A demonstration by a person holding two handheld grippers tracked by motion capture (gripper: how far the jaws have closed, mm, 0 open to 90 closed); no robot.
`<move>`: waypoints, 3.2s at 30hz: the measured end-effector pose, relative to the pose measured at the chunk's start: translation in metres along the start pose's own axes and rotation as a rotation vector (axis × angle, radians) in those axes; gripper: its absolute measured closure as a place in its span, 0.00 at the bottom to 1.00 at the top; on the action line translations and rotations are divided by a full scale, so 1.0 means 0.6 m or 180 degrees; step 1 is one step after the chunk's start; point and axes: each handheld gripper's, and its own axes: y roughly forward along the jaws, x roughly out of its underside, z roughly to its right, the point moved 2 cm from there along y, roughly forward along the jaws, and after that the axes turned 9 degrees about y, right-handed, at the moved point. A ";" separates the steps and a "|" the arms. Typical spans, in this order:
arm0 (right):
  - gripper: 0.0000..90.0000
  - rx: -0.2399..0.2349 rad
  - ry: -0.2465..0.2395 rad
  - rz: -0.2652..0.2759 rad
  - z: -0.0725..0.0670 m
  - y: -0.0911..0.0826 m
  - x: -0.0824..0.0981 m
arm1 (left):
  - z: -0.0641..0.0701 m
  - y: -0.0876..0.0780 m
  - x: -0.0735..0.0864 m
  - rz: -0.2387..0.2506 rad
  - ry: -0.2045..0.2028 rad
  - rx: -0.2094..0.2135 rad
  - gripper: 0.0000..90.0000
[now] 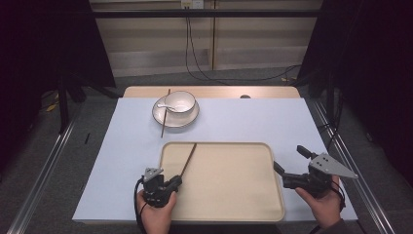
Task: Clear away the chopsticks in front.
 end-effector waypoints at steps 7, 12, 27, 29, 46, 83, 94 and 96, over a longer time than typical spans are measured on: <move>0.04 0.0006 -0.0012 -0.0017 0.001 0.002 0.001 | 0.002 0.003 -0.001 -0.0026 0.0023 -0.0040 0.90; 0.04 -0.0020 -0.0014 -0.0014 0.000 0.002 0.001 | 0.003 0.005 -0.002 -0.0020 0.0038 -0.0030 0.89; 0.04 0.0011 0.0012 -0.0014 0.001 0.001 0.001 | -0.033 0.000 -0.092 0.0622 0.0217 -0.0131 0.48; 0.04 0.0016 0.0011 -0.0015 0.001 0.001 0.001 | -0.045 0.005 -0.107 0.0718 0.0250 -0.0176 0.41; 0.04 -0.0013 -0.0007 -0.0004 0.003 0.000 0.000 | -0.122 0.079 -0.179 0.0713 0.0361 -0.0572 0.28; 0.04 -0.0045 -0.0008 -0.0017 0.004 -0.002 0.000 | -0.210 0.208 -0.246 0.0269 0.0930 -0.1023 0.66; 0.04 -0.0036 0.0005 -0.0028 0.005 -0.002 0.001 | -0.212 0.225 -0.259 0.0078 0.0937 -0.0959 0.81; 0.04 -0.0025 0.0002 -0.0031 0.005 -0.002 0.001 | -0.211 0.224 -0.261 0.0033 0.0893 -0.1005 0.88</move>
